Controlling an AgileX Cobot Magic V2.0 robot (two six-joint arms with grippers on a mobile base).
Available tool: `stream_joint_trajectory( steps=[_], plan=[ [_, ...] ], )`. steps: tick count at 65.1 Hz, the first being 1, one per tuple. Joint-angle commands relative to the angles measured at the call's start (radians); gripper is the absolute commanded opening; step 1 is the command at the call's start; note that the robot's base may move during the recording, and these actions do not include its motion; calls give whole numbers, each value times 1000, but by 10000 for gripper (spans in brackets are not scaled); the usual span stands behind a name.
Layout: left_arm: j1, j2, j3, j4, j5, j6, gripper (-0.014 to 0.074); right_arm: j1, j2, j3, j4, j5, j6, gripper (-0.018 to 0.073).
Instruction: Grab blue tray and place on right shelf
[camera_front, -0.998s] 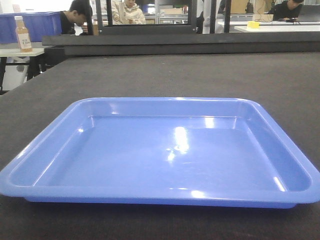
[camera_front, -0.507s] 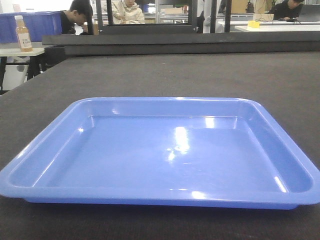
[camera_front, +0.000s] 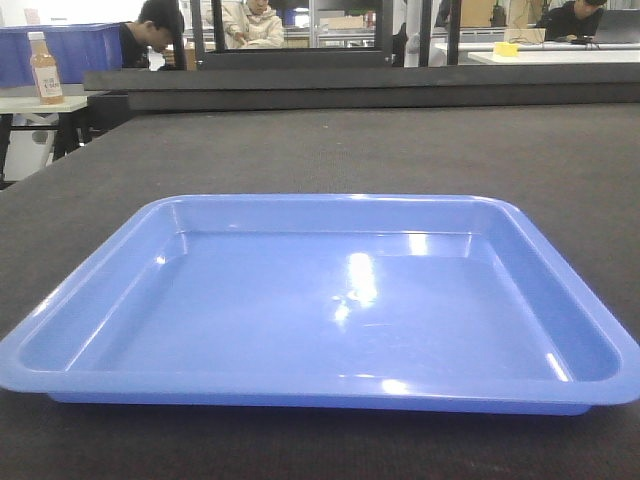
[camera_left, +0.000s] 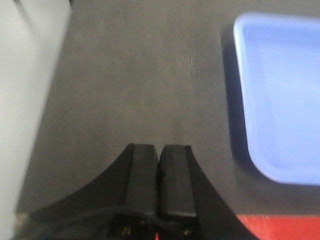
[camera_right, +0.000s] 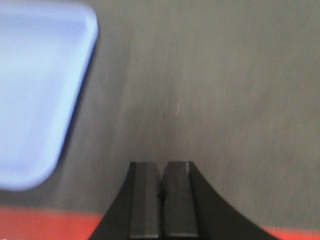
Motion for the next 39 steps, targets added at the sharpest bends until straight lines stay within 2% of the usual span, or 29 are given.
stream_joint_trajectory(
  steps=[1,6,12,17,25,31,39],
  plan=[
    [-4,82,-39,-71,-45,-5,-48,-5,97,-42,0,30,-14,51],
    [-4,134,-39,-108,-47,-5,-48,-5,151,-42,0,60,-13,51],
    [-4,195,-39,-110,-85,-5,-48,-5,193,-42,29,86,-11,51],
    [-4,243,-39,-138,-125,-5,-48,-5,215,-42,61,58,-7,51],
    [-4,334,-70,-195,-109,-5,-41,-1,311,-66,77,110,133,56],
    [-20,416,-106,-184,-105,-13,-42,22,387,-95,66,103,205,57],
    [-83,521,-144,-94,-151,-162,-42,140,488,-178,-27,71,335,57]
  ],
)
